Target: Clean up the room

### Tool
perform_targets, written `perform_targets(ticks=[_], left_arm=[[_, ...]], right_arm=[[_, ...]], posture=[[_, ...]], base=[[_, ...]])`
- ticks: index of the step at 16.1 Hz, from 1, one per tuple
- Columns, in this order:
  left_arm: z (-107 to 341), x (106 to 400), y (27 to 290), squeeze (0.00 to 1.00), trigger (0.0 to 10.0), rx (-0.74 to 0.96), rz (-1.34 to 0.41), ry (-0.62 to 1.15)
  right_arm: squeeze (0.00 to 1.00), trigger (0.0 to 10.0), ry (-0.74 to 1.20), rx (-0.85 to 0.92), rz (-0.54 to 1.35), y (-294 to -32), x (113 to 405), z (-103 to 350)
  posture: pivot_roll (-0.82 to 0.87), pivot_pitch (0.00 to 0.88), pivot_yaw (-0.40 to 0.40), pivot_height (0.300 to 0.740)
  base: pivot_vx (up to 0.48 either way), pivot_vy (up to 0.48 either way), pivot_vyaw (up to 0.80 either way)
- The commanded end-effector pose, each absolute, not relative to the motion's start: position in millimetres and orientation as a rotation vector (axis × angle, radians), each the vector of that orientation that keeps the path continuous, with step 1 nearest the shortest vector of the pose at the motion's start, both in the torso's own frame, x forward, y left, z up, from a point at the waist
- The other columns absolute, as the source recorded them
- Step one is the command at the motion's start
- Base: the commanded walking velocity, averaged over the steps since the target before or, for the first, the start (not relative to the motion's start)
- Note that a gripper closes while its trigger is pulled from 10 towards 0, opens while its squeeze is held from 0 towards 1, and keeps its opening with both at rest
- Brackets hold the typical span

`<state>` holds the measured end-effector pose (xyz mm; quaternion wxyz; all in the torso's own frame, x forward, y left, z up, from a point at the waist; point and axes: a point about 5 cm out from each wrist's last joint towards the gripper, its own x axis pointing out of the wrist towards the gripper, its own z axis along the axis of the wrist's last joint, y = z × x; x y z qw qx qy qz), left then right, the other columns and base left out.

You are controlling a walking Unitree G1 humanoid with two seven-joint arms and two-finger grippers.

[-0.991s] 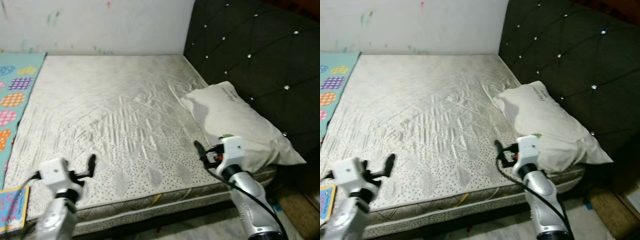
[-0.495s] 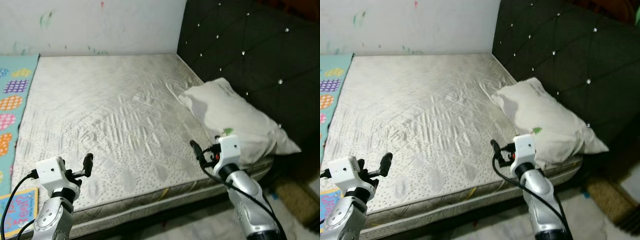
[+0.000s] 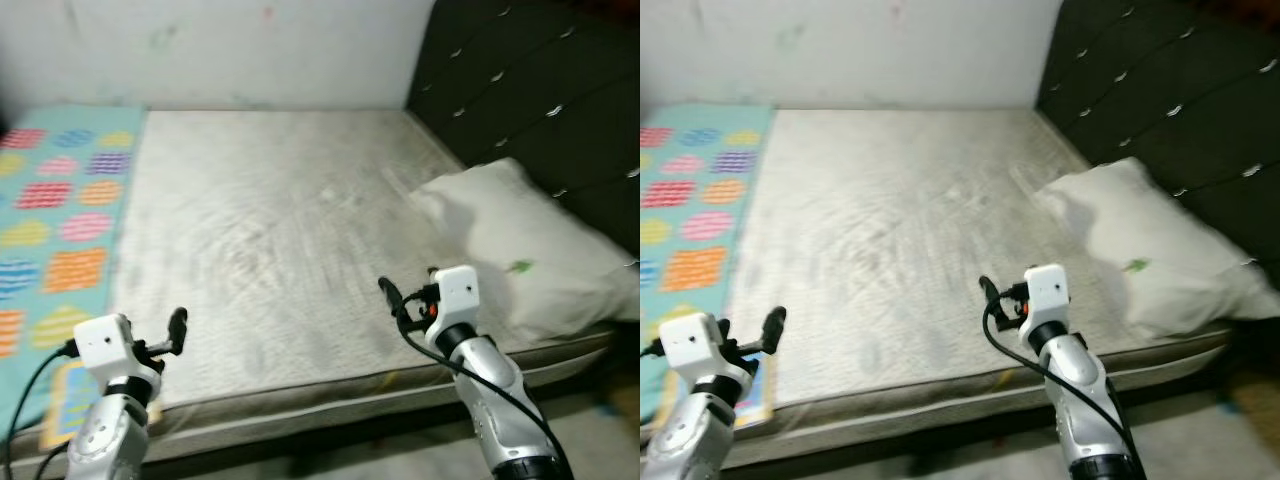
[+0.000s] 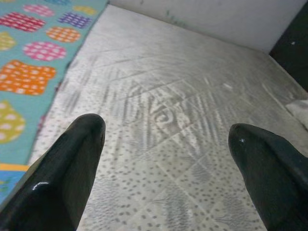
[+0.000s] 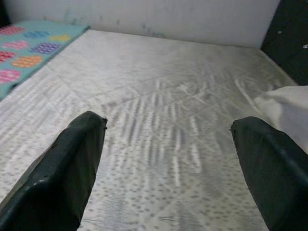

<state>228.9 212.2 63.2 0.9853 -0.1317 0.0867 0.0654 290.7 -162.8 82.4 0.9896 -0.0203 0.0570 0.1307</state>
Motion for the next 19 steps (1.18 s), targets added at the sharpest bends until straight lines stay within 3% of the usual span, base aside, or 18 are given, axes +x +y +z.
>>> perform_targets(ticks=[1,5,9,13,19], left_arm=[[64.2,230.9,210.8,0.0,10.0,-0.255,0.121,0.175],[64.3,231.9,210.2,0.0,10.0,-0.25,0.119,0.175],[65.0,232.9,209.2,0.0,10.0,-0.248,0.113,0.168],[75.0,238.1,208.9,0.0,10.0,-0.162,0.1,0.132],[76.2,237.9,210.0,0.0,10.0,-0.215,0.084,0.107]], right_arm=[[0.0,10.0,0.12,-0.047,0.252,-166.9,289.8,81.8],[0.0,10.0,0.121,-0.047,0.252,-166.6,290.2,81.7],[0.0,10.0,0.125,-0.044,0.252,-166.7,290.5,81.2],[0.0,10.0,0.126,-0.05,0.257,-166.1,290.5,80.8],[0.0,10.0,0.126,-0.053,0.262,-165.7,290.5,80.1]], posture=[[-0.09,0.0,-0.06,0.74],[-0.09,0.0,-0.06,0.74],[-0.09,0.0,-0.059,0.74],[-0.08,0.0,-0.062,0.74],[-0.08,0.0,-0.061,0.74]], base=[[0.0,0.39,0.0],[0.0,0.39,0.59],[0.0,0.351,0.0],[0.0,0.0,0.0],[0.0,0.0,0.0]])
